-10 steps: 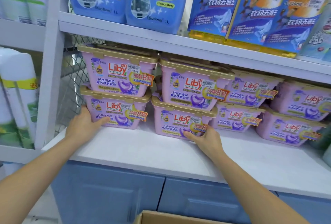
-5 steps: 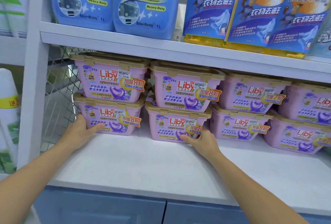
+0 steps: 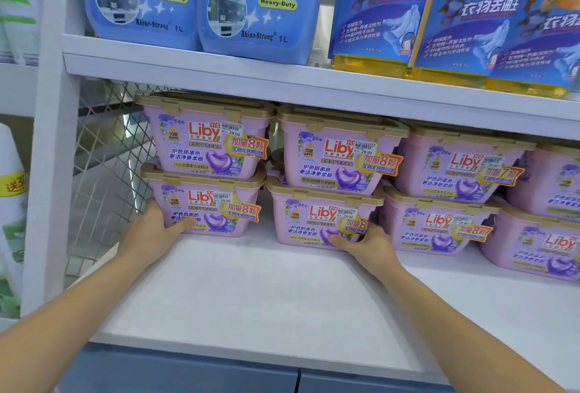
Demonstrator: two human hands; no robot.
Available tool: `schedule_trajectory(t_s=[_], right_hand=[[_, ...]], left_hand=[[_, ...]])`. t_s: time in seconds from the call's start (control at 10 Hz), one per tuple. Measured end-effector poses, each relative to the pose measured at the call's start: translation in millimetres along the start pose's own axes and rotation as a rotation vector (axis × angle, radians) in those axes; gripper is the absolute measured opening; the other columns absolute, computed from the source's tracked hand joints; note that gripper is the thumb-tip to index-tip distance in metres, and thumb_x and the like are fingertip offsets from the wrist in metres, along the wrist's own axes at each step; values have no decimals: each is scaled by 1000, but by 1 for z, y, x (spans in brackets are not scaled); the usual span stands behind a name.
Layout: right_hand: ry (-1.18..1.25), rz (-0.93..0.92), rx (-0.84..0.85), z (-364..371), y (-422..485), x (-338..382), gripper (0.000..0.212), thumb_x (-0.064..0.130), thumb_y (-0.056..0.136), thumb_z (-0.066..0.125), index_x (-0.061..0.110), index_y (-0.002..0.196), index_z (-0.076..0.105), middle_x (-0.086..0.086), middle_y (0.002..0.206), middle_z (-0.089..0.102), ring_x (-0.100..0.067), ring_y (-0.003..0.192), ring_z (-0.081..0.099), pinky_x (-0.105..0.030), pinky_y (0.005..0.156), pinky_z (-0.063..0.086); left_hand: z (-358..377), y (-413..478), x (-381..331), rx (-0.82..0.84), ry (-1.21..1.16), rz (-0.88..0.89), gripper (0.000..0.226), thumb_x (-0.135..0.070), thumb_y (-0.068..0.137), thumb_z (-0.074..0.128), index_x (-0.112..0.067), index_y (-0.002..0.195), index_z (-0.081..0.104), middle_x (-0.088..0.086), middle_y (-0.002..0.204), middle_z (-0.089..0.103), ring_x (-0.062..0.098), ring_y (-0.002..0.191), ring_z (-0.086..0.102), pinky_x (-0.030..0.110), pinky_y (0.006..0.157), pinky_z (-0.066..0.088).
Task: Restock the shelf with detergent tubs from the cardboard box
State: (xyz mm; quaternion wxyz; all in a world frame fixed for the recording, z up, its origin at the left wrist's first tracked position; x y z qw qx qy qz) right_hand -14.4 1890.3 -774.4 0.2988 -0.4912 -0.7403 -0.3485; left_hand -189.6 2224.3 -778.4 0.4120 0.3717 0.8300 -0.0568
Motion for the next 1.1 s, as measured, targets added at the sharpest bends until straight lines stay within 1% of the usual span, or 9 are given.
schedule_trajectory(t_s=[0.2,0.3,0.4,0.5,0.7,0.8,0.9,1.0,1.1], right_hand=[[36,-24,45,0,3,6,32,40,68,78,29,68,48,17,61,50,-2,60,50,-22,56,40],[62,-35,70,1,6,7,28,38,70,77,29,82,53,21,70,55,1,66,53,-21,69,40],[69,-43,64,3,7,6,30,37,70,77,30,87,54,22,73,56,-5,70,56,-22,73,40],[68,-54,28,6,6,3,27,39,68,78,33,78,53,14,75,60,-16,78,60,-23,73,42],[65,-68,-2,8,8,-2,28,42,67,78,35,77,52,9,80,64,-18,81,61,-25,75,46],[65,-59,-50,10,6,-5,42,44,63,79,25,94,58,8,83,65,-18,82,61,-27,77,49],[88,-35,-115,4,-1,-4,57,34,65,81,8,107,53,-1,91,66,-23,88,63,-34,82,51],[86,-53,-136,-1,-11,-1,50,25,72,76,6,111,51,-7,99,68,-27,97,64,-32,80,49],[73,-80,-152,-10,-30,-9,44,21,82,64,7,121,50,-9,117,64,-27,110,59,-28,80,42]], left_hand=[[1,8,-2,9,45,-1,76,-62,69,63,-10,120,41,15,122,63,39,110,59,49,89,48],[4,8,-5,-1,40,-13,82,-66,63,56,-9,120,40,16,122,62,40,111,57,49,91,46],[6,7,-7,-31,37,-6,72,-58,74,62,-6,118,40,18,118,63,41,111,57,49,92,45],[8,5,-8,-62,42,-9,59,-46,79,64,-3,112,42,19,107,65,41,107,58,47,89,46],[8,5,-6,-61,24,35,71,-57,71,65,-3,112,44,19,110,65,41,108,59,47,88,47],[6,3,-8,-66,35,37,78,-63,61,59,-6,113,46,16,111,66,40,109,59,46,90,46],[1,-5,-13,-142,54,23,80,-64,57,67,-6,108,48,20,107,67,41,104,61,48,88,46],[-5,-12,-19,-261,106,9,80,-53,62,77,-1,113,45,28,106,65,46,102,60,50,84,46],[-9,-33,-28,-468,227,97,60,-33,75,72,4,114,44,34,107,60,48,100,58,53,85,39]])
Point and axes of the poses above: each hand's wrist, its own y-axis towards the middle knuckle, its own z-axis out of the palm, x = y × z, the point moved 2 cm from there along y, towards the middle knuckle
